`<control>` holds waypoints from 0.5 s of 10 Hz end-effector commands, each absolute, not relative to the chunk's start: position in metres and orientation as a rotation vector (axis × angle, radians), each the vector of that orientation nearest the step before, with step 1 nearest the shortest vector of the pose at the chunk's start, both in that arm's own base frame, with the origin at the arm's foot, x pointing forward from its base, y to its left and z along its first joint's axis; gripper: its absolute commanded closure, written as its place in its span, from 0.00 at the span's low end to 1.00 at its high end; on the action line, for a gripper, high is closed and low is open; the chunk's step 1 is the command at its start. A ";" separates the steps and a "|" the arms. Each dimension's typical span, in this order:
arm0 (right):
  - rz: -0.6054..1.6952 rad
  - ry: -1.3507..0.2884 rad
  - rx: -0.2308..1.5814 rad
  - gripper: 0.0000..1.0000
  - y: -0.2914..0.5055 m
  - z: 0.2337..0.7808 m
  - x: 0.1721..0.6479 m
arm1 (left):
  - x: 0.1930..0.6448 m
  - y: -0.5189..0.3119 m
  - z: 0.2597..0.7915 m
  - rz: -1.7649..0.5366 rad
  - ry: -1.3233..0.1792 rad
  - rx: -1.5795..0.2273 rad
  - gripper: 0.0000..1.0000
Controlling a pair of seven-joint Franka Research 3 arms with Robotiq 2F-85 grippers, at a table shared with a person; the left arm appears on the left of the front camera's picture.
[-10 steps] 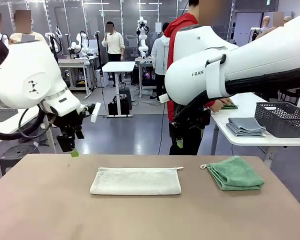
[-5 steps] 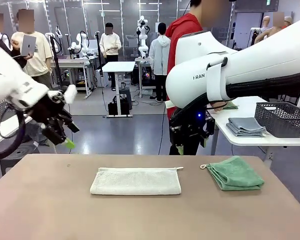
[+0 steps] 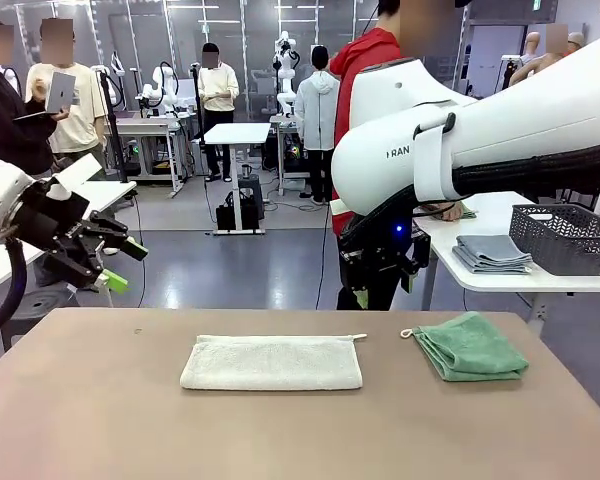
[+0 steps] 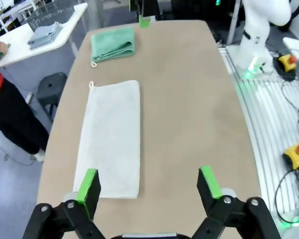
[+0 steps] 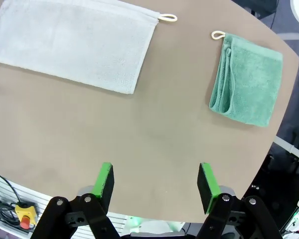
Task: Fold the towels and place them in the basket.
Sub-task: When a person lays out a Towel with hook on the table, fold it in half twice.
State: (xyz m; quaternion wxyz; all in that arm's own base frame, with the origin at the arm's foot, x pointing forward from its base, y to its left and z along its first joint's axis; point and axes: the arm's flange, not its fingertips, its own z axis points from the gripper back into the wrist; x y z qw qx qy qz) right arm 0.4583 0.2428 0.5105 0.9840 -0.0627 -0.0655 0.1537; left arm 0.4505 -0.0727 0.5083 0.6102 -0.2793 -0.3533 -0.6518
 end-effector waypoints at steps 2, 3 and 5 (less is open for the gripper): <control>0.215 -0.130 -0.038 0.15 0.231 0.494 0.473 | 0.450 -0.073 0.508 -1.505 -0.816 -0.645 0.02; 0.162 -0.132 0.002 0.15 0.226 0.482 0.482 | 0.450 -0.073 0.508 -1.505 -0.816 -0.645 0.02; 0.048 -0.147 0.069 0.15 0.216 0.452 0.497 | 0.450 -0.073 0.508 -1.505 -0.816 -0.645 0.02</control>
